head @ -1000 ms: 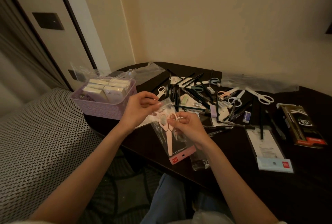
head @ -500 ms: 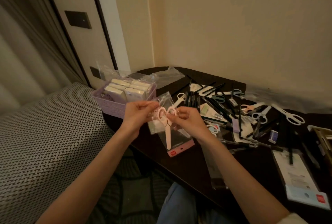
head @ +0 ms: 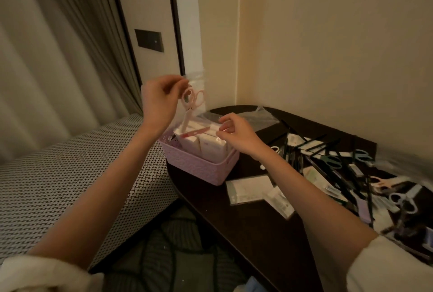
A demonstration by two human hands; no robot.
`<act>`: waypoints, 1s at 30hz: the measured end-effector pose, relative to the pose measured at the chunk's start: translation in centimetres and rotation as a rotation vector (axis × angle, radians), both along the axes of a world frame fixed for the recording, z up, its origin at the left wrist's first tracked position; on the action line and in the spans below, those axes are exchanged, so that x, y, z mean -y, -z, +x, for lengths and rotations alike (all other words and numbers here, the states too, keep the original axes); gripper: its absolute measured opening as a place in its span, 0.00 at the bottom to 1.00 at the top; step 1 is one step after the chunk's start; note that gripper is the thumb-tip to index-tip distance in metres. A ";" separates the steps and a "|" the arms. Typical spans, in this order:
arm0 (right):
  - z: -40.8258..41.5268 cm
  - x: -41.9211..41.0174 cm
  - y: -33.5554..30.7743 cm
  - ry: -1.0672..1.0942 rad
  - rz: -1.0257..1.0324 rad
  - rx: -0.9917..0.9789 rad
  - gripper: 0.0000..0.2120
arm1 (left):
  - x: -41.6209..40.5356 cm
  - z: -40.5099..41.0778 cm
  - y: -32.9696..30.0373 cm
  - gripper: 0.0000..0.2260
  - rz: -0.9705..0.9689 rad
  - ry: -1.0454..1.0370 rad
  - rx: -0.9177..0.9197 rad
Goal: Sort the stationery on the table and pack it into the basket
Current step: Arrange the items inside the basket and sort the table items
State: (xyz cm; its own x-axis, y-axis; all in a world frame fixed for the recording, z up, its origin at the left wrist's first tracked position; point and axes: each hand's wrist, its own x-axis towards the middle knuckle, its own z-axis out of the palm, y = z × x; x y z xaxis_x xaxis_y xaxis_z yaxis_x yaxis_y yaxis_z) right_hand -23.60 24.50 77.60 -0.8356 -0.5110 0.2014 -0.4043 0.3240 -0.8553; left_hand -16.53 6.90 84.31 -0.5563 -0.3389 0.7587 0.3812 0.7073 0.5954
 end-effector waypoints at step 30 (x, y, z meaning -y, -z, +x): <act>-9.1 7.6 1.2 0.073 0.883 -0.534 0.24 | 4.9 -5.3 7.0 0.09 -0.945 -0.313 -0.278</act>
State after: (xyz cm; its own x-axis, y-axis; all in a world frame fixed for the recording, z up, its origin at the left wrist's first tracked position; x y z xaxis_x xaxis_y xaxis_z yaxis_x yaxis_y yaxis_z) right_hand -32.72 16.88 76.40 -0.7823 -0.6087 0.1326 -0.6157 0.7878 -0.0162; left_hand -21.83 2.04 77.35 -0.3100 0.3623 0.8790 0.1386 0.9319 -0.3352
